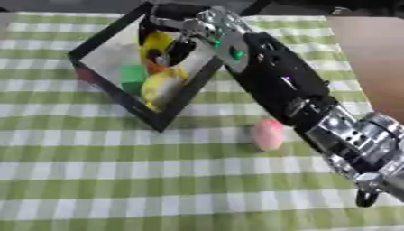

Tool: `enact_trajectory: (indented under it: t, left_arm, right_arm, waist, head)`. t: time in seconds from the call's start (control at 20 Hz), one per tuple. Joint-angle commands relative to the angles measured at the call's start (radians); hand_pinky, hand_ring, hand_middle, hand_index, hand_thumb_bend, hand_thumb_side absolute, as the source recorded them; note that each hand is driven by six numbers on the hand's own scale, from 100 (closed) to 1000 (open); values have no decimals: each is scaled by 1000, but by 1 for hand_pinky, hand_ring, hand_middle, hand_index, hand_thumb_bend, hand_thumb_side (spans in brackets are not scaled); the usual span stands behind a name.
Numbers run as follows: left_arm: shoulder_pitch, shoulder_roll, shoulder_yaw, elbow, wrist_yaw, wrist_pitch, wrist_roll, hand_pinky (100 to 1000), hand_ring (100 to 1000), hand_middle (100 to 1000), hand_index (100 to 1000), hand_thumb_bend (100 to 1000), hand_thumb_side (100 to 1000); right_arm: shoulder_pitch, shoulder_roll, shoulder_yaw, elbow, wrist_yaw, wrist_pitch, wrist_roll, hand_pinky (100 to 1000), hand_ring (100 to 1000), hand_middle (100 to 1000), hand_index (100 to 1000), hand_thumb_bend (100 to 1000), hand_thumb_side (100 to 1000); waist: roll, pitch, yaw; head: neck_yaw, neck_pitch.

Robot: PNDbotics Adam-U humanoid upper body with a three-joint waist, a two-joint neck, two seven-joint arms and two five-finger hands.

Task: Pick up objects on the table and place them in the box.

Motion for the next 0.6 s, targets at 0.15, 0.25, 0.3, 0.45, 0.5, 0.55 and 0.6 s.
enact_trajectory:
  t: [0.15,0.25,0.3,0.45,0.5,0.55,0.6]
  left_arm:
    - [-4,20,5,-20,4,6,-1,832,785,796,781,306,530]
    - [-3,19,6,-20,4,7,-1,832,785,796,781,306,530]
    - [-3,19,6,-20,4,8,-1,832,785,796,782,306,530]
    - [-1,20,7,-20,5,8,0,832,785,796,782,306,530]
    - [0,20,7,-20,5,9,0,832,786,796,783,306,530]
    - [1,20,7,-20,5,9,0,832,785,796,783,306,530]
    - [2,20,7,-20,5,10,0,832,786,796,783,306,529]
  right_arm:
    - [-30,-19,-6,-15,40,-35,25,884,879,777,863,459,174]
    - [-34,-25,-10,-26,52,-45,28,898,895,796,881,515,315]
    - [-37,-29,-13,-31,57,-46,28,901,899,801,887,514,346]
    - [-45,-40,-22,-46,61,-37,20,917,919,826,910,501,429]
    - [-48,-45,-26,-52,59,-32,17,921,923,829,914,501,434]
    - [-50,-50,-29,-58,55,-26,14,923,926,832,917,502,433]
    - [-52,-56,-33,-65,50,-19,11,922,925,829,916,493,417]
  waist:
    - [-8,-26,-4]
    - [-7,-27,-5]
    - [-7,-27,-6]
    - [-7,-29,-8]
    - [-7,-30,-8]
    - [-6,-31,-9]
    - [-6,-32,-10]
  head:
    - [6,-8]
    - [6,-8]
    - [7,-8]
    - [9,-7]
    - [11,-6]
    - [11,-6]
    - [13,-6]
